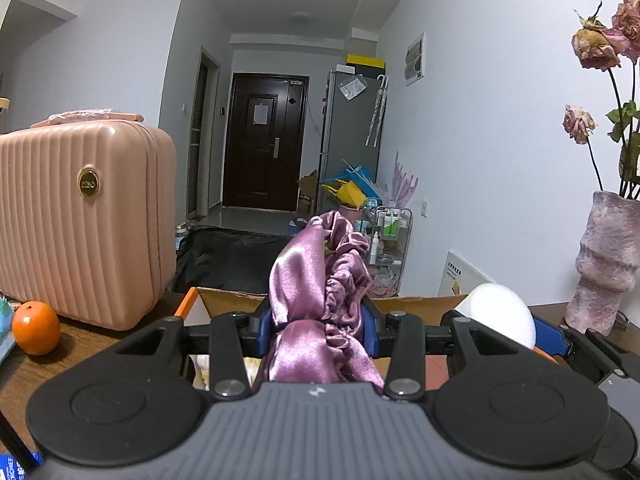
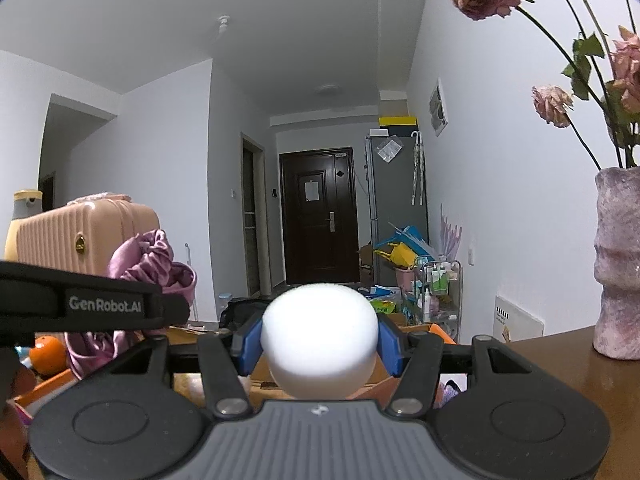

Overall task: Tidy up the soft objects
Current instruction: 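Carry the pink scrunchie and white round sponge in both grippers over the box, then open both grippers to drop the scrunchie and sponge into the box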

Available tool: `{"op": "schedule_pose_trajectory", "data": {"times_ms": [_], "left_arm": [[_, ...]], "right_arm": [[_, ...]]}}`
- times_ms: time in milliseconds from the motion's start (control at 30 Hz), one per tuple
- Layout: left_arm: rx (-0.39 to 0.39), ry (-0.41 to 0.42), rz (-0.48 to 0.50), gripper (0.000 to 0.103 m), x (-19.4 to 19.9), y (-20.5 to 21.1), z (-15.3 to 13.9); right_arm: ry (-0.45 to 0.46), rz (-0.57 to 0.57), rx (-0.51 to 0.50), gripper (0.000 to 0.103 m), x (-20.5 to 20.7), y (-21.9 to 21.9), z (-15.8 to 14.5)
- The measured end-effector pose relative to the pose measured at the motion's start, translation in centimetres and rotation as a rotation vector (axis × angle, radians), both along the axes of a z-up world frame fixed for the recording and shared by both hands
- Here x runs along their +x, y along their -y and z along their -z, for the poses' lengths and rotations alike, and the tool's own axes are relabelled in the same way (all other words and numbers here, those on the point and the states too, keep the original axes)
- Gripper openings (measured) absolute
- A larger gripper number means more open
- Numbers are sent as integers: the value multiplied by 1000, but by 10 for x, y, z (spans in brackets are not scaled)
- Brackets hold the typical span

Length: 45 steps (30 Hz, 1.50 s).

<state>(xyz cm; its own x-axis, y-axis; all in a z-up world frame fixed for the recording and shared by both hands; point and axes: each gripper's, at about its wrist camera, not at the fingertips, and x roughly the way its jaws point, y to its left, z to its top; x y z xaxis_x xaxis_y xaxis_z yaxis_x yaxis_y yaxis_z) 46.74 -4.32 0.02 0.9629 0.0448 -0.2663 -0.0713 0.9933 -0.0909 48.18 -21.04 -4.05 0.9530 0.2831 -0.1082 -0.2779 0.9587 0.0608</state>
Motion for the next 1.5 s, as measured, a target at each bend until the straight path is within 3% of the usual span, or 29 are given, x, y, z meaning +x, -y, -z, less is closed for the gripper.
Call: {"op": "schedule_pose_trajectory", "data": {"times_ms": [567,800,1333,1467,1500], "left_arm": [[-16,12,-51,42,15,0,4],[-44,-35,-87,42,28,-6,10],[-57,-40,-96,44,28,-12,11],[-70,-47,-102,51,32,-12,9],[-74,-49,-106,57,31,-13,9]], "right_arm": [[4,39,-87,56,23,-12,4],[-5,61,-99,56,25,-13,4],[-26,96,-104,58,24,-8,3],[-26,107,-100,73,24,-6,2],[-25,107,-97,74,25,-5,2]]}}
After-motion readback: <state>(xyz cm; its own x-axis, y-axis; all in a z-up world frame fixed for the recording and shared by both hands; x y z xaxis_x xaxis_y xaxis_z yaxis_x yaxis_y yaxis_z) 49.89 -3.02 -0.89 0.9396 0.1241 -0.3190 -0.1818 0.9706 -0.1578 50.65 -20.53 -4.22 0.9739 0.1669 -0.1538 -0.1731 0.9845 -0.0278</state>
